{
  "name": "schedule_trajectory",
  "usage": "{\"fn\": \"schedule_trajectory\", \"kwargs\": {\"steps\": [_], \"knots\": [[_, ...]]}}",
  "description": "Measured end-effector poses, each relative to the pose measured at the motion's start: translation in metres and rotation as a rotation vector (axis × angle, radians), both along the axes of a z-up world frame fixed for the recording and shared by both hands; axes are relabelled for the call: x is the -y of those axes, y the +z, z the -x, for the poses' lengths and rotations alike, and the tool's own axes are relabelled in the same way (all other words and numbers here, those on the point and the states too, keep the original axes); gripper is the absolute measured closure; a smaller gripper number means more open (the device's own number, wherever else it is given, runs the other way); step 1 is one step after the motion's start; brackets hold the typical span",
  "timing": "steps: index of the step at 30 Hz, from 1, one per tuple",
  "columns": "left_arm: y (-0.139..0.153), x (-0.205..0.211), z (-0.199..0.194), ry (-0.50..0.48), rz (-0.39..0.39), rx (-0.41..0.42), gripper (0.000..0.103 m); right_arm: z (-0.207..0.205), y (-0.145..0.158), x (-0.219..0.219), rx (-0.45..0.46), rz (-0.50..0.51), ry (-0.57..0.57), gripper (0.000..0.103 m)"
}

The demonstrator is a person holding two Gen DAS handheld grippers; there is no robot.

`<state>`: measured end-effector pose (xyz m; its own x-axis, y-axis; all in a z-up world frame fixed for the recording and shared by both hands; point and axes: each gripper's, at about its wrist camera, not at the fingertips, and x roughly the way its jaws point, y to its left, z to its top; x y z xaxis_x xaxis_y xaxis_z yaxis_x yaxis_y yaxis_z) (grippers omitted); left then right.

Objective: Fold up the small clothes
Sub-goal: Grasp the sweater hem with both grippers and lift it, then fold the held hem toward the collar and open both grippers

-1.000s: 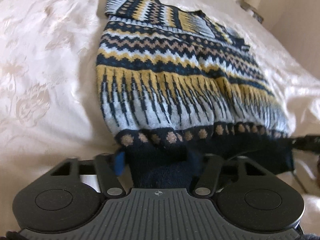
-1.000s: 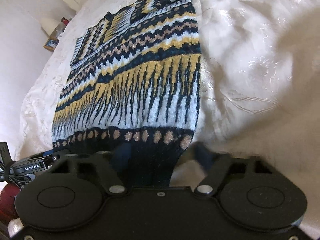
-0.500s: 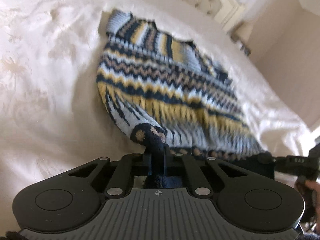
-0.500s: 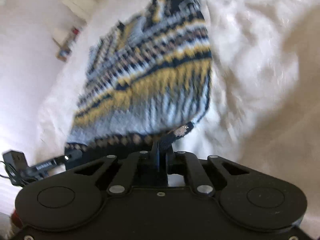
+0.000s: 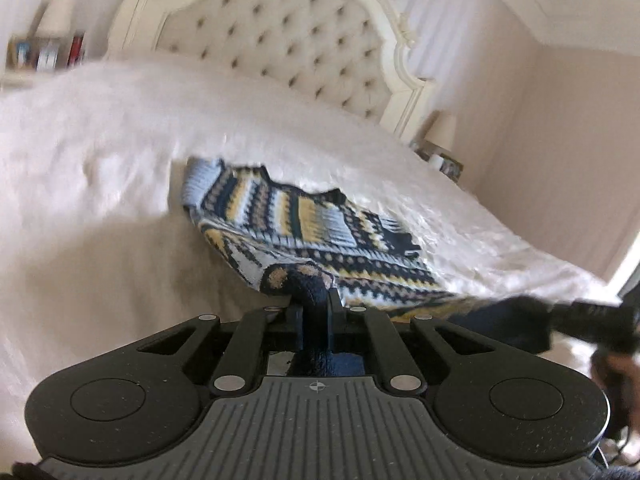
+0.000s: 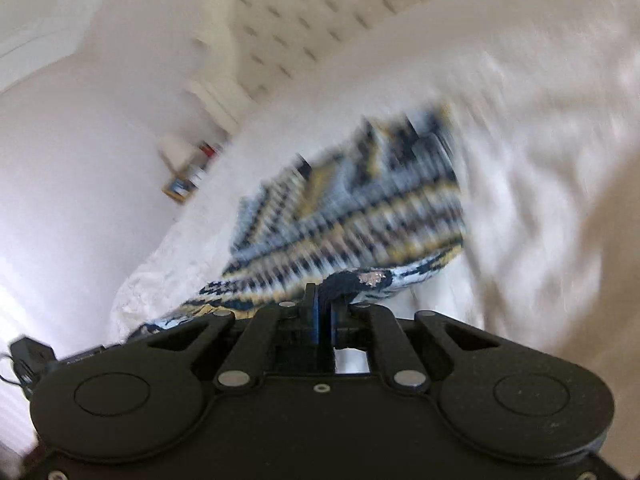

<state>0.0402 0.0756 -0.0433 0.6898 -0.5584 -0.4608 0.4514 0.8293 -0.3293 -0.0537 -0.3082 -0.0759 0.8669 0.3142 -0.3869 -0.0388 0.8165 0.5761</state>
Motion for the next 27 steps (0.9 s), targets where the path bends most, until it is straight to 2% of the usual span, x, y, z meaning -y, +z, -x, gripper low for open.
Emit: {"fn": "schedule_trajectory", "kwargs": {"steps": [4, 12, 16, 27], "knots": [[-0.001, -0.004, -0.011, 0.03, 0.061, -0.03, 0.094, -0.001, 0.005, 0.002, 0.047, 0.009, -0.014, 0.091], [0.018, -0.004, -0.022, 0.03, 0.099, 0.035, 0.094, -0.009, 0.008, 0.008, 0.11, -0.027, -0.019, 0.091], [0.029, -0.001, -0.032, 0.018, 0.078, 0.081, 0.094, -0.015, 0.017, 0.012, 0.149, -0.032, -0.019, 0.091], [0.05, 0.016, -0.106, 0.002, 0.071, 0.089, 0.094, -0.077, 0.038, 0.026, 0.172, -0.002, -0.013, 0.091]]}}
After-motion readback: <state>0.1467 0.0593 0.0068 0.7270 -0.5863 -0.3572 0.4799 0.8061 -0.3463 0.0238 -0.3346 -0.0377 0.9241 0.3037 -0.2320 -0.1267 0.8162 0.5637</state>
